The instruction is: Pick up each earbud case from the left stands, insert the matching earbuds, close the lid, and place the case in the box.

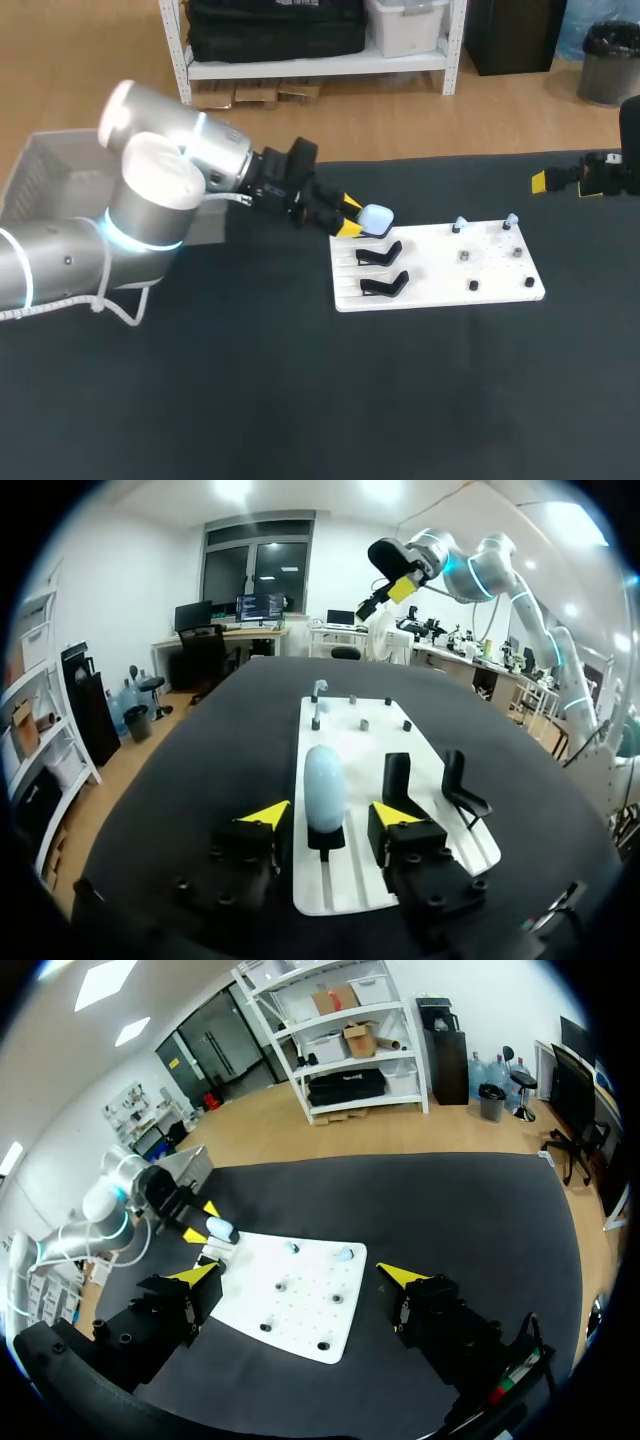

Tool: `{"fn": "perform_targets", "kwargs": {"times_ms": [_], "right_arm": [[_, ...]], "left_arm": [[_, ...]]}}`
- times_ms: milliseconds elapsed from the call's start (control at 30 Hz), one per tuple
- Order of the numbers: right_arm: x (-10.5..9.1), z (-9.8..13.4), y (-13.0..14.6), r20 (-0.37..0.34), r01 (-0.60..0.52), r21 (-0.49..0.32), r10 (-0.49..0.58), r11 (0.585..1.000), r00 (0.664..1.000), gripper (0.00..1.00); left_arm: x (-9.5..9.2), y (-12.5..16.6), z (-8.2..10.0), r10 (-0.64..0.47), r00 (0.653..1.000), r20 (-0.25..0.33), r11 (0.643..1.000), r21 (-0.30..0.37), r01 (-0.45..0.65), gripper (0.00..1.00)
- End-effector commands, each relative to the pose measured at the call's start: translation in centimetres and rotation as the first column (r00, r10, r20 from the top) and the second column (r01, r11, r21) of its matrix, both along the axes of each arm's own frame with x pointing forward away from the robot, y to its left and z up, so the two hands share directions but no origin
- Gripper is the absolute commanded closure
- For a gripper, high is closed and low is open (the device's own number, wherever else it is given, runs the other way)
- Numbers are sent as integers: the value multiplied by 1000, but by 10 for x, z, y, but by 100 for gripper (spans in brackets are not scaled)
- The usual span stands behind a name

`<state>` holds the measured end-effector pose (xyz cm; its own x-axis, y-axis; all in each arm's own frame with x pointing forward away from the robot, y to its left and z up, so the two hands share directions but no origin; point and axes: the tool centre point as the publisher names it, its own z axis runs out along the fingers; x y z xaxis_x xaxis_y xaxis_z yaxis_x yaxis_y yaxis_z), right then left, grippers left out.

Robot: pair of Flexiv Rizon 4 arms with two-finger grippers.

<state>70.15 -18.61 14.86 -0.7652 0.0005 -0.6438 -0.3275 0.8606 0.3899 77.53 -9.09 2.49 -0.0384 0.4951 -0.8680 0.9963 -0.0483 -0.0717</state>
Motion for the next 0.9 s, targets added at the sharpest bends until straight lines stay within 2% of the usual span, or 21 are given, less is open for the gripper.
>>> {"fn": "perform_targets", "kwargs": {"times_ms": [33, 700, 900], "right_arm": [[0, 0, 0, -1, 1, -2, -1, 1000, 1000, 0], [0, 0, 0, -1, 1, -2, -1, 1000, 1000, 0], [0, 0, 0, -1, 1, -2, -1, 1000, 1000, 0]], "left_arm": [[5, -5, -4, -6, 1000, -3, 1000, -5, 6, 52], [11, -21, -11, -24, 1000, -17, 1000, -16, 24, 53], [11, -23, -12, -30, 999, -20, 999, -18, 29, 59]]}}
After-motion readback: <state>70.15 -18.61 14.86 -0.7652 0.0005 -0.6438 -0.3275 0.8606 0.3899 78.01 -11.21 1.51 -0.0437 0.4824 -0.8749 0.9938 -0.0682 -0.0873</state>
